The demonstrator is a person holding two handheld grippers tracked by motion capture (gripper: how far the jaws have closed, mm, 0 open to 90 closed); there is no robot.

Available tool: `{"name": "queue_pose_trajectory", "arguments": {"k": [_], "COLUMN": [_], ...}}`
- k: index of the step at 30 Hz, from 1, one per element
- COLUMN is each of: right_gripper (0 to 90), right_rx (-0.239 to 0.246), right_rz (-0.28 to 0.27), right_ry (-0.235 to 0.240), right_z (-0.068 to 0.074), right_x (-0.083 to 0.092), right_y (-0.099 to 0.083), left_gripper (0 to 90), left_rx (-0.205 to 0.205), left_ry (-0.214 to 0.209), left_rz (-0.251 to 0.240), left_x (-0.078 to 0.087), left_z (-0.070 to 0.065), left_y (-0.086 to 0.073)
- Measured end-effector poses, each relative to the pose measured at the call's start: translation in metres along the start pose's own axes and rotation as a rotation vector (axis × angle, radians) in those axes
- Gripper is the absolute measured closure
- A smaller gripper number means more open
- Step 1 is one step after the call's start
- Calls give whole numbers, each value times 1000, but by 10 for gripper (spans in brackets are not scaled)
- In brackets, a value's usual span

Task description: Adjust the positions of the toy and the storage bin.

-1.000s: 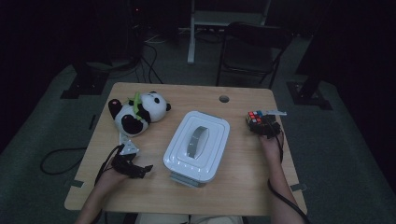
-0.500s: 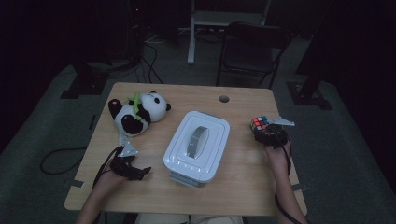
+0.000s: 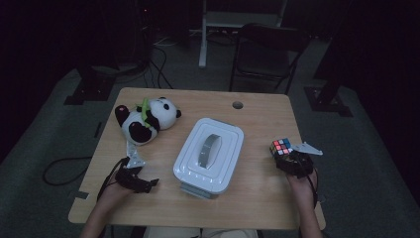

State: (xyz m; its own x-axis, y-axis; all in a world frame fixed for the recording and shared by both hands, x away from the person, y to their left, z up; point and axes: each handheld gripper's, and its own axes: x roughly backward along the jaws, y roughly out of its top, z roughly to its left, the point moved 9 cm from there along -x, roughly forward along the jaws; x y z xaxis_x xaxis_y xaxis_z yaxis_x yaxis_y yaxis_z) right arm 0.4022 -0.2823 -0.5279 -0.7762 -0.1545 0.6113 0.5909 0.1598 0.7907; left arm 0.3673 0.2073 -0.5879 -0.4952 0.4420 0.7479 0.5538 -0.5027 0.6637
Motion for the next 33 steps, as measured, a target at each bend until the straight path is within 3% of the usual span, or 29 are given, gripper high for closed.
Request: {"name": "queue_pose_trajectory", "arguments": {"k": [14,16,23,33], "right_gripper": [340,340,340,340], "right_rx": [-40,-71,-47,-91], "right_rz": [23,26,64,66], "right_ry": [-6,3,-9,-19], "right_z": [-5,-7,-4,-7], "right_x": [29,33,38,51], "right_y": [-42,-48,-64,-84], "left_gripper": [36,36,36,36], "left_rx": [3,3,3,4], "left_ry": [10,12,13,12], "left_rz": [-20,-34,-33,-33], "left_x": [-1,-1,0,0], "left_z": [1,1,0,0], "left_y": [-1,-1,-1,-1]}}
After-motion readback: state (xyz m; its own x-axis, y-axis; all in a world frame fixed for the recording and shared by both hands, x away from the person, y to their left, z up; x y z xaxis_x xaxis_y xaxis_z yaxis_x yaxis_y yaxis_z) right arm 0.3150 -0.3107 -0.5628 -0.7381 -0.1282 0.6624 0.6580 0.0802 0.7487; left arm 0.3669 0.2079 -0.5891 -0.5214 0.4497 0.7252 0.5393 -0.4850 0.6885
